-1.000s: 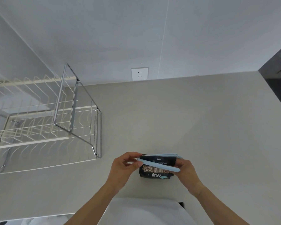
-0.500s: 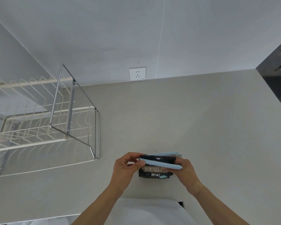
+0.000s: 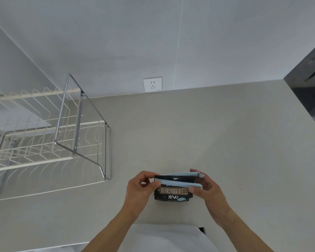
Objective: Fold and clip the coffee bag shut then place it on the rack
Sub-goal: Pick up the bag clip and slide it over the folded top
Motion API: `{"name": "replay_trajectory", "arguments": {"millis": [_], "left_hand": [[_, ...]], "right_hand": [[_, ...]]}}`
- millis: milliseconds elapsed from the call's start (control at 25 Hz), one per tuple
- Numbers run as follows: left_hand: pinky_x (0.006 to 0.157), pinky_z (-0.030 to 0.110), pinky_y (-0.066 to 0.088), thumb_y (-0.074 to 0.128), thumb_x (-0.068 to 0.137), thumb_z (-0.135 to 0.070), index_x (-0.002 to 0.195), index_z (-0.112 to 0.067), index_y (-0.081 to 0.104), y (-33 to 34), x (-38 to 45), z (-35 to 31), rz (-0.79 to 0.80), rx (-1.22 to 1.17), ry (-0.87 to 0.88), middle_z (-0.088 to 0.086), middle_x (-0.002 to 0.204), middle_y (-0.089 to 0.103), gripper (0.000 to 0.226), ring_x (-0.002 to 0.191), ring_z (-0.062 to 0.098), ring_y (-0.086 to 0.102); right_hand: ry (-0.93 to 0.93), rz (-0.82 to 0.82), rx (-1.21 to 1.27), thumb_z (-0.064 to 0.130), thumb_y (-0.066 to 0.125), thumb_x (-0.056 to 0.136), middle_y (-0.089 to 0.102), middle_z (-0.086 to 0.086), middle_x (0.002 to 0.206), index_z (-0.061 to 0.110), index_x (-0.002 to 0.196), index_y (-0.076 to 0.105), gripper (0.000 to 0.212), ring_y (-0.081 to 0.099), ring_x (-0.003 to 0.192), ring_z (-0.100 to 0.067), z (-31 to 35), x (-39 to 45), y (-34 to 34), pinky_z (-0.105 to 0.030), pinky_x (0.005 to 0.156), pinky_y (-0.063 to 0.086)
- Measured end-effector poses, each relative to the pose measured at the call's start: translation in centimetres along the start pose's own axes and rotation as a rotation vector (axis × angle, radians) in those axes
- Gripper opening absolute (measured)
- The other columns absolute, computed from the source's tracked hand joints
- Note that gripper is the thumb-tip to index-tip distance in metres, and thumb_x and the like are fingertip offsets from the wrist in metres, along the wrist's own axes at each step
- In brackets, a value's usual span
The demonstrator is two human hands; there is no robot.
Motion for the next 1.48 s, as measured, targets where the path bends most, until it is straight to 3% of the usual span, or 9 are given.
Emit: {"name": "replay_trajectory", "arguments": {"millis": [320, 480, 640, 800, 1000, 1120, 1280, 1480], "left_hand": [[0.061, 0.012, 0.049, 0.078, 0.079, -0.007, 0.083, -0.027, 0.076, 0.0, 0.1, 0.4, 0.012, 0.010, -0.008, -0.016, 0.065, 0.066, 0.020, 0.063, 0.004, 0.052], [0.061, 0.015, 0.050, 0.078, 0.079, -0.009, 0.082, -0.027, 0.075, 0.0, -0.1, 0.7, 0.029, 0.014, -0.036, -0.012, 0.066, 0.063, 0.018, 0.064, 0.007, 0.055], [0.062, 0.019, 0.054, 0.077, 0.080, -0.009, 0.083, -0.028, 0.074, 0.0, -0.2, 0.6, 0.044, 0.043, -0.022, -0.007, 0.072, 0.065, 0.019, 0.064, 0.008, 0.059], [0.061, 0.014, 0.052, 0.078, 0.079, -0.010, 0.082, -0.028, 0.074, 0.0, -0.2, 0.7, 0.058, 0.051, -0.019, -0.010, 0.070, 0.066, 0.019, 0.062, 0.003, 0.059], [0.060, 0.013, 0.052, 0.078, 0.080, -0.010, 0.081, -0.029, 0.073, 0.0, -0.2, 0.6, 0.065, 0.062, -0.006, -0.010, 0.072, 0.068, 0.020, 0.062, 0.001, 0.060], [0.061, 0.013, 0.052, 0.077, 0.080, -0.009, 0.081, -0.029, 0.073, 0.0, -0.3, 0.5, 0.070, 0.068, 0.009, -0.010, 0.073, 0.069, 0.021, 0.063, 0.001, 0.061], [0.062, 0.015, 0.053, 0.077, 0.080, -0.008, 0.081, -0.028, 0.073, 0.0, -0.2, 0.4, 0.073, 0.070, 0.015, -0.009, 0.074, 0.070, 0.020, 0.065, 0.002, 0.061], [0.061, 0.015, 0.053, 0.077, 0.080, -0.010, 0.080, -0.032, 0.072, -0.3, -0.2, 0.6, 0.059, 0.088, 0.009, -0.012, 0.072, 0.069, 0.022, 0.064, 0.001, 0.061]], "right_hand": [[0.009, -0.128, -0.076, 0.029, 0.091, 0.055, 0.076, -0.003, 0.090, 0.016, 0.089, 0.074, 0.041, 0.066, 0.086, -0.017, -0.2, 0.0, -1.1, -0.039, 0.088, 0.050], [0.011, -0.137, -0.116, 0.034, 0.087, 0.055, 0.072, -0.001, 0.081, 0.014, 0.079, 0.071, 0.034, 0.063, 0.078, -0.013, -0.2, -0.2, -1.3, -0.030, 0.077, 0.049], [-0.018, -0.083, -0.159, 0.016, 0.084, 0.070, 0.069, -0.001, 0.076, 0.017, 0.072, 0.067, 0.017, 0.063, 0.071, -0.011, 0.3, -0.2, -1.1, -0.023, 0.067, 0.050], [-0.032, -0.072, -0.189, 0.015, 0.082, 0.071, 0.073, -0.001, 0.074, 0.018, 0.069, 0.066, 0.017, 0.068, 0.068, -0.008, 0.6, -0.3, -1.0, -0.013, 0.058, 0.050], [-0.043, -0.050, -0.246, 0.026, 0.082, 0.069, 0.072, -0.017, 0.087, 0.008, 0.077, 0.064, 0.027, 0.066, 0.076, -0.013, 0.9, -0.5, -0.8, -0.024, 0.067, 0.053], [-0.065, -0.044, -0.312, 0.024, 0.081, 0.073, 0.072, -0.011, 0.084, 0.014, 0.076, 0.064, 0.019, 0.061, 0.072, -0.008, 1.3, -0.6, -0.7, -0.017, 0.063, 0.049], [-0.086, -0.073, -0.338, 0.020, 0.080, 0.077, 0.070, -0.013, 0.084, 0.015, 0.077, 0.066, 0.015, 0.058, 0.074, -0.013, 1.3, -0.8, -0.9, -0.026, 0.069, 0.046], [-0.092, -0.101, -0.291, 0.020, 0.081, 0.073, 0.070, -0.014, 0.079, 0.011, 0.076, 0.067, 0.017, 0.059, 0.070, -0.009, 1.3, -1.0, -0.8, -0.020, 0.065, 0.048]]}}
Point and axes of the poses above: each hand's wrist, its own x-axis towards the middle knuckle, its own y-axis out of the palm, z = x × y, the point moved 10 cm from there along x, towards the middle knuckle
